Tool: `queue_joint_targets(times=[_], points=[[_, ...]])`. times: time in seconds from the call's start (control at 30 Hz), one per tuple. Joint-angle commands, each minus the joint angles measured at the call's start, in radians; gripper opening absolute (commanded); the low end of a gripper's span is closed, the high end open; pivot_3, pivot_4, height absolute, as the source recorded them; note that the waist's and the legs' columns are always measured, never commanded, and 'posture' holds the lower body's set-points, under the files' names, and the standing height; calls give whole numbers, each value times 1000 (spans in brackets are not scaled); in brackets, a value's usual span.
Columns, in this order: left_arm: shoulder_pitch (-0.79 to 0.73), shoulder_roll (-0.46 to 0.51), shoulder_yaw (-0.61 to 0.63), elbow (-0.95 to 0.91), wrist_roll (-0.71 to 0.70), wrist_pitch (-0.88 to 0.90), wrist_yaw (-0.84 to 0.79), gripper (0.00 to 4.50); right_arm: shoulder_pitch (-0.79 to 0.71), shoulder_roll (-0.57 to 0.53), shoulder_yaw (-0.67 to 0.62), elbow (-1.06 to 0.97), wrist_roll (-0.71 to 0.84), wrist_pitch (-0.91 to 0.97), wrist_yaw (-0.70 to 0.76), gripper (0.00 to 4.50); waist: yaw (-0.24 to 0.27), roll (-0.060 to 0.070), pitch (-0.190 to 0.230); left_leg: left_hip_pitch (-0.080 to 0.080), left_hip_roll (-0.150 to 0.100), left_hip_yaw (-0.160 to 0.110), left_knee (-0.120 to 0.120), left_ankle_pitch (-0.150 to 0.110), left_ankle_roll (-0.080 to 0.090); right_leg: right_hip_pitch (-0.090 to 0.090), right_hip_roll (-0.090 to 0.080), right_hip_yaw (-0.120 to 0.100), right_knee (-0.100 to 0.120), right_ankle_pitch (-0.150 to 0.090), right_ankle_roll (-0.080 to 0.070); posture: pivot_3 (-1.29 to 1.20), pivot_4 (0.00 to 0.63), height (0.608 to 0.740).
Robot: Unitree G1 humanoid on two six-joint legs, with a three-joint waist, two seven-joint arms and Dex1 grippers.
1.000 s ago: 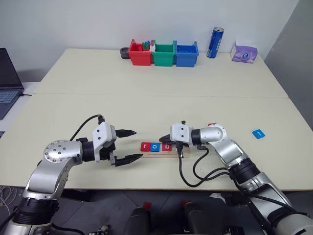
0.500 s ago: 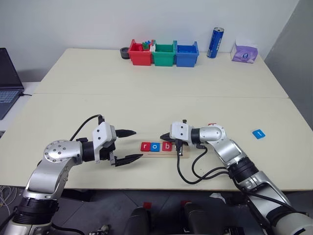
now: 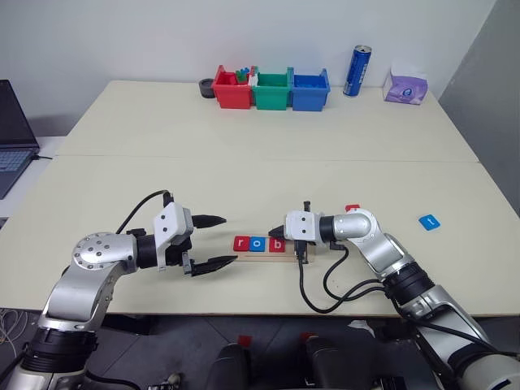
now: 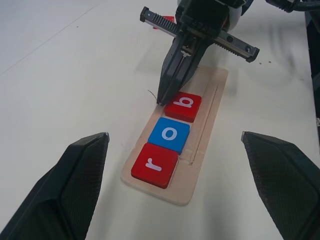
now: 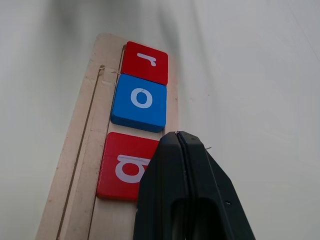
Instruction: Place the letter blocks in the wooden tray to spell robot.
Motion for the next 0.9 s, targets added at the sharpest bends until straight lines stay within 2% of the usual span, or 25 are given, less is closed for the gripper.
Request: queue_joint_targets(times=[0.03,0.2,0.33,0.47,0.6,0.8,0.9], points=[[-3,11,10,-15,0,-13,6,4500,-10,-5,-3,-50,9,-15,21,18,0,0,0,0,0,0,0,0,0,0,0,0,0,0,0,0,150,740],[-3,9,9,-21,-2,-11,11,4500,-12,2,-57,-90,64,78,20,18,0,0,0,0,0,0,0,0,0,0,0,0,0,0,0,0,150,740],[11,10,7,-49,-14,-1,13,4500,21,-59,-93,-177,105,165,52,18,3,0,0,0,0,0,0,0,0,0,0,0,0,0,0,0,150,740],[23,6,5,-87,-28,17,21,4500,89,-128,-187,-352,202,392,51,18,4,0,0,-1,1,-1,0,0,0,0,-2,0,0,0,0,0,150,740],[6,-76,-39,-164,-33,47,106,4500,241,-145,-374,-563,289,688,-107,833,9,0,0,-2,1,-3,0,0,0,0,-4,0,0,0,0,0,150,740],[-12,-166,-102,-236,-34,109,194,4500,361,-73,-508,-700,219,852,-419,2954,1,0,0,-1,-1,-2,0,0,0,1,-4,1,0,-1,3,0,150,740],[-29,-192,-131,-228,-20,113,217,4500,402,5,-552,-760,176,924,-589,4112,-1,0,0,0,-1,-2,0,0,0,1,-1,2,0,-2,5,0,150,740]])
